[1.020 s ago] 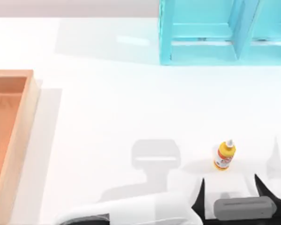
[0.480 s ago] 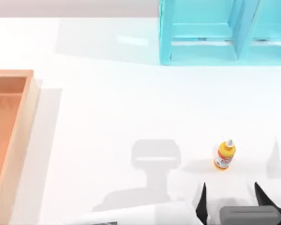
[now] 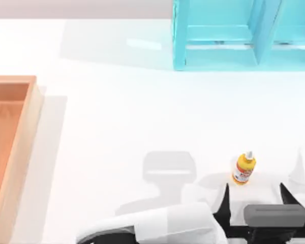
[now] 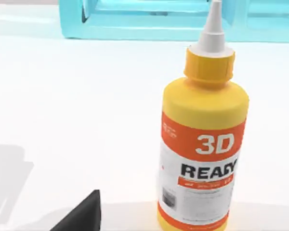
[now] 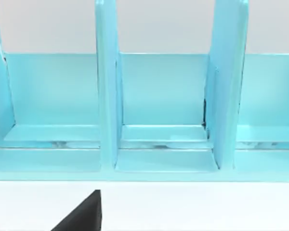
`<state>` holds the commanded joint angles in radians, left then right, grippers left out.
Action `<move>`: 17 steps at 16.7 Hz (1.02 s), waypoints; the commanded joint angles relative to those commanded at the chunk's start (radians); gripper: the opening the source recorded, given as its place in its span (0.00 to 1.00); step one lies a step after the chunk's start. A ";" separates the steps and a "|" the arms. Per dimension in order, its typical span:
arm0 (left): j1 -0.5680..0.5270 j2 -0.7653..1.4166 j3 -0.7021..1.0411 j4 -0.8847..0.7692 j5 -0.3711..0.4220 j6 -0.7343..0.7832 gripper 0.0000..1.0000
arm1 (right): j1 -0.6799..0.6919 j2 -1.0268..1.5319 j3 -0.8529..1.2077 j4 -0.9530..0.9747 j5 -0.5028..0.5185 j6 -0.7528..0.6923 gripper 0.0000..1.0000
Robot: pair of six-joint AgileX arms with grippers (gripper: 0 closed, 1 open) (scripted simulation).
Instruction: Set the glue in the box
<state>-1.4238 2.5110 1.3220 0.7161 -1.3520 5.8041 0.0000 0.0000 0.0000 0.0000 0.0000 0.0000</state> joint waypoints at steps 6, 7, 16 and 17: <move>0.133 0.067 0.029 0.226 0.125 0.194 1.00 | 0.000 0.000 0.000 0.000 0.000 0.000 1.00; 0.145 0.072 0.030 0.241 0.136 0.206 1.00 | 0.000 0.000 0.000 0.000 0.000 0.000 1.00; 0.150 0.074 0.030 0.246 0.140 0.210 0.62 | 0.000 0.000 0.000 0.000 0.000 0.000 1.00; 0.150 0.074 0.030 0.246 0.140 0.210 0.55 | 0.000 0.000 0.000 0.000 0.000 0.000 1.00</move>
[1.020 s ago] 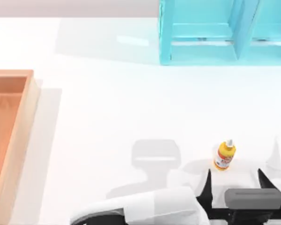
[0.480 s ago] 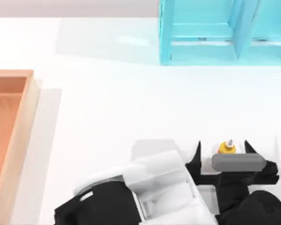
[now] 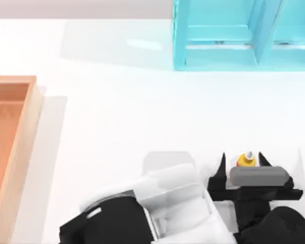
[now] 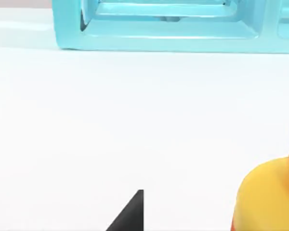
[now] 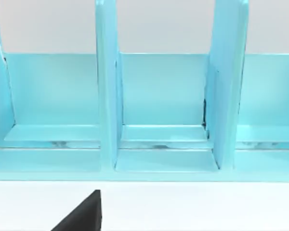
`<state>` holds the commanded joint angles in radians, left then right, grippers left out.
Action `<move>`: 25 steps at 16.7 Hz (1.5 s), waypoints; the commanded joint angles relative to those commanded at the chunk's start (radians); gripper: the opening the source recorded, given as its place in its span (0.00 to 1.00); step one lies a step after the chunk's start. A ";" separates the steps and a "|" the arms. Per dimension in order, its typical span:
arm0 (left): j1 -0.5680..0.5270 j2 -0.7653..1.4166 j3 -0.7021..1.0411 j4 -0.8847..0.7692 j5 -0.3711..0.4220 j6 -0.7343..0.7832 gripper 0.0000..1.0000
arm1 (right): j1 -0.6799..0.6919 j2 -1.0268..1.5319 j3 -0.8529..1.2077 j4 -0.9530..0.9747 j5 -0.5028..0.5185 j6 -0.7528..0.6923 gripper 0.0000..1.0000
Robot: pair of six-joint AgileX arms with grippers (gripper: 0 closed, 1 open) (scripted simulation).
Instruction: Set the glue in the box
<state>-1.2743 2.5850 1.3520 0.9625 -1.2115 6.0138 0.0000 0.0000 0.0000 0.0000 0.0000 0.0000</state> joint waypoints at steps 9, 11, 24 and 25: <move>0.000 0.000 0.000 0.000 0.000 0.000 0.00 | 0.000 0.000 0.000 0.000 0.000 0.000 1.00; 0.000 0.000 0.000 0.000 0.000 0.000 0.00 | 0.000 0.000 0.000 0.000 0.000 0.000 1.00; -0.006 -0.206 -0.020 -0.169 -0.004 0.009 0.00 | 0.000 0.000 0.000 0.000 0.000 0.000 1.00; -0.005 -0.237 -0.025 -0.198 -0.004 0.009 0.00 | 0.000 0.000 0.000 0.000 0.000 0.000 1.00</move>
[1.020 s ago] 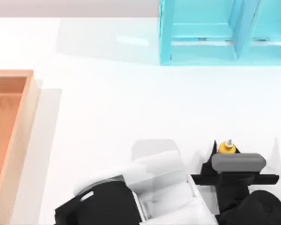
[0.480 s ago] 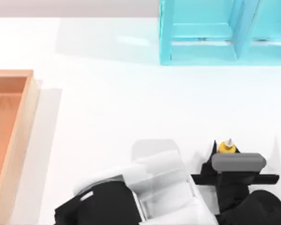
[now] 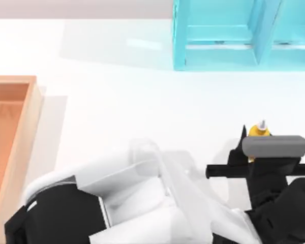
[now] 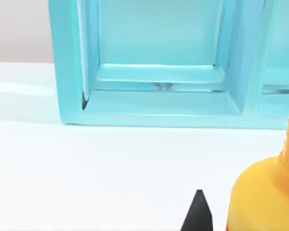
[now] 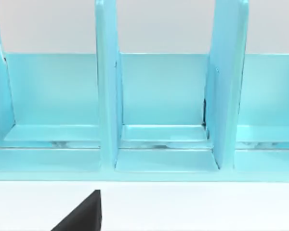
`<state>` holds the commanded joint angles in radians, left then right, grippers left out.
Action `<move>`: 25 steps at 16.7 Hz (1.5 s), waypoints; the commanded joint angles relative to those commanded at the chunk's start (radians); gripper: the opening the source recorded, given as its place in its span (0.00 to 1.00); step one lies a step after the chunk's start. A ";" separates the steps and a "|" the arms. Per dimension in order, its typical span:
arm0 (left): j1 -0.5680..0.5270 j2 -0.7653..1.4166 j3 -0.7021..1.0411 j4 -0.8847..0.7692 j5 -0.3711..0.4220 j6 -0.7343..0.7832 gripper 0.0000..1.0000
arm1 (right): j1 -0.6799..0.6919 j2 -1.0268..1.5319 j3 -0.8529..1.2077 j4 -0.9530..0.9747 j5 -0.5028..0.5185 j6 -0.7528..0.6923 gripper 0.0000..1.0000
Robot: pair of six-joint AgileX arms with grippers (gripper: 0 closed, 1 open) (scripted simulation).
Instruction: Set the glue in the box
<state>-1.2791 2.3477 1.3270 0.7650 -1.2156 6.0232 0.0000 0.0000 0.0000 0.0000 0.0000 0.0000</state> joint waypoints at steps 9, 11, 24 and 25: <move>0.012 -0.055 -0.001 -0.058 0.018 -0.014 0.00 | 0.000 0.000 0.000 0.000 0.000 0.000 1.00; 0.050 -0.073 0.009 -0.094 0.071 -0.060 0.00 | 0.000 0.000 0.000 0.000 0.000 0.000 1.00; 0.732 -0.321 0.120 -0.736 0.907 -0.966 0.00 | 0.000 0.000 0.000 0.000 0.000 0.000 1.00; 0.806 -0.340 0.125 -0.809 0.993 -1.070 0.00 | 0.000 0.000 0.000 0.000 0.000 0.000 1.00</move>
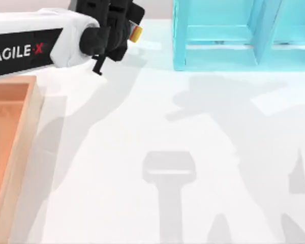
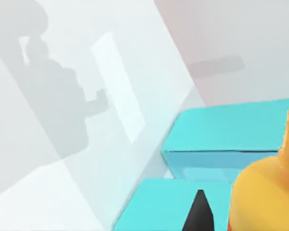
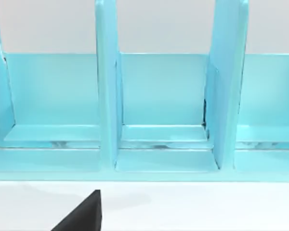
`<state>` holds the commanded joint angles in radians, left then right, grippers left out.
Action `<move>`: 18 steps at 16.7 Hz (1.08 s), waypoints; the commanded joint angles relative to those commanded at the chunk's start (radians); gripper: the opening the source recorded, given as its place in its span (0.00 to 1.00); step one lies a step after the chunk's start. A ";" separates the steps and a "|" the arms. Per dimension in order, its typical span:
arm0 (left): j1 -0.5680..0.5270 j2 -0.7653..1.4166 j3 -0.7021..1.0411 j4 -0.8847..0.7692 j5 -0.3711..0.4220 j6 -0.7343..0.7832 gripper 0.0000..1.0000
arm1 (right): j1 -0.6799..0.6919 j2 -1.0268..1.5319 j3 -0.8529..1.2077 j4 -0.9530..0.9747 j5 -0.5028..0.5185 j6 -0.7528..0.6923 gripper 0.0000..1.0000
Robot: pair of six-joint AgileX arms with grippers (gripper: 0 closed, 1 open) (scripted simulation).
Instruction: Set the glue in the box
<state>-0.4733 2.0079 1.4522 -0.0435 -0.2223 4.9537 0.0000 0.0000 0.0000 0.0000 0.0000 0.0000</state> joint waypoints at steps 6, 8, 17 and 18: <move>0.461 -0.069 0.005 -0.481 0.527 -0.674 0.00 | 0.000 0.000 0.000 0.000 0.000 0.000 1.00; 0.614 -0.071 -0.007 -0.651 0.699 -0.907 0.00 | 0.000 0.000 0.000 0.000 0.000 0.000 1.00; 1.206 0.087 -0.142 -1.359 1.335 -1.828 0.00 | 0.000 0.000 0.000 0.000 0.000 0.000 1.00; 1.255 0.111 -0.159 -1.421 1.385 -1.905 0.00 | 0.000 0.000 0.000 0.000 0.000 0.000 1.00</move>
<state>0.7814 2.1190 1.2928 -1.4647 1.1628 3.0492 0.0000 0.0000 0.0000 0.0000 0.0000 0.0000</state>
